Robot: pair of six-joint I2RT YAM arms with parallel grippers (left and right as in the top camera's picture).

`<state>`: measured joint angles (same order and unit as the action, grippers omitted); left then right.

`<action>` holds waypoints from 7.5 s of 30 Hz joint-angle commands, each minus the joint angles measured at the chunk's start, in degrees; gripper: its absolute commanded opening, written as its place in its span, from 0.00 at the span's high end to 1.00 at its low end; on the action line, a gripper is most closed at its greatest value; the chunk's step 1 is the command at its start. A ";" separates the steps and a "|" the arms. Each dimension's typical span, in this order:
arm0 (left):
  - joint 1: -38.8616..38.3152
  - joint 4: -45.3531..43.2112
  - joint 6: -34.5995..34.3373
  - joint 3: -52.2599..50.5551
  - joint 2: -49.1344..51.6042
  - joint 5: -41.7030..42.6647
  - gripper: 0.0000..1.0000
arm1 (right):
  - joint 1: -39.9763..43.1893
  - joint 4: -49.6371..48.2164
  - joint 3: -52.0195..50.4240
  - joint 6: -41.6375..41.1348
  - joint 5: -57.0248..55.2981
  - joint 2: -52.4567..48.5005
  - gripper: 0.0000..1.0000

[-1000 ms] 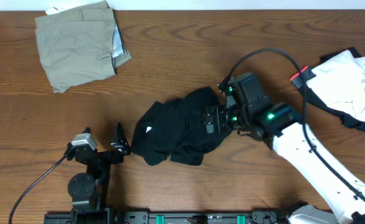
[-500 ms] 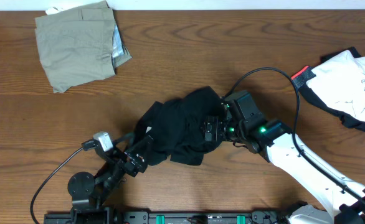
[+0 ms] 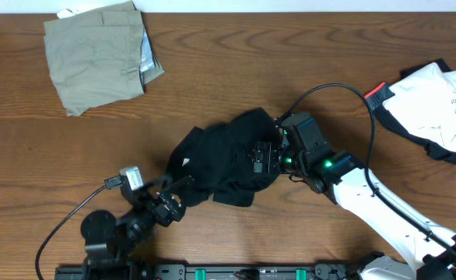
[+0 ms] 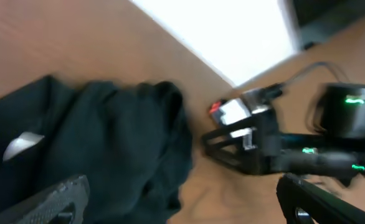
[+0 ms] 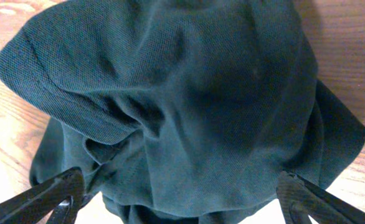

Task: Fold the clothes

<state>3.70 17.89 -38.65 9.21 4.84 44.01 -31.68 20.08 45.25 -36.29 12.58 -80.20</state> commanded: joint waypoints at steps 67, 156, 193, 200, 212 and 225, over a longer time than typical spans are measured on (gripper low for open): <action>-26.67 8.92 10.25 18.95 59.74 -28.26 0.94 | 12.85 0.09 -0.39 2.47 13.31 -0.44 0.07; -26.51 28.76 5.07 36.09 41.03 -53.75 0.94 | -30.29 -9.64 2.54 15.98 -23.12 -10.49 0.26; -26.51 28.83 4.07 36.15 40.22 -46.07 0.94 | -30.88 -9.38 8.81 13.35 -31.93 -19.65 0.99; -26.51 28.92 7.67 37.18 39.45 -41.92 0.94 | -28.28 -0.46 15.47 12.35 -34.25 -17.64 0.99; -26.56 36.85 10.60 47.41 37.31 -39.89 0.94 | -24.09 15.80 22.27 7.45 -42.86 -2.60 0.99; -26.56 42.29 12.09 55.87 37.31 -39.89 0.83 | -11.69 29.81 22.27 6.08 -47.30 19.52 0.99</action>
<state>-22.72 60.07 -27.35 63.57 42.52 4.14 -45.84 48.71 66.50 -28.71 -31.73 -64.20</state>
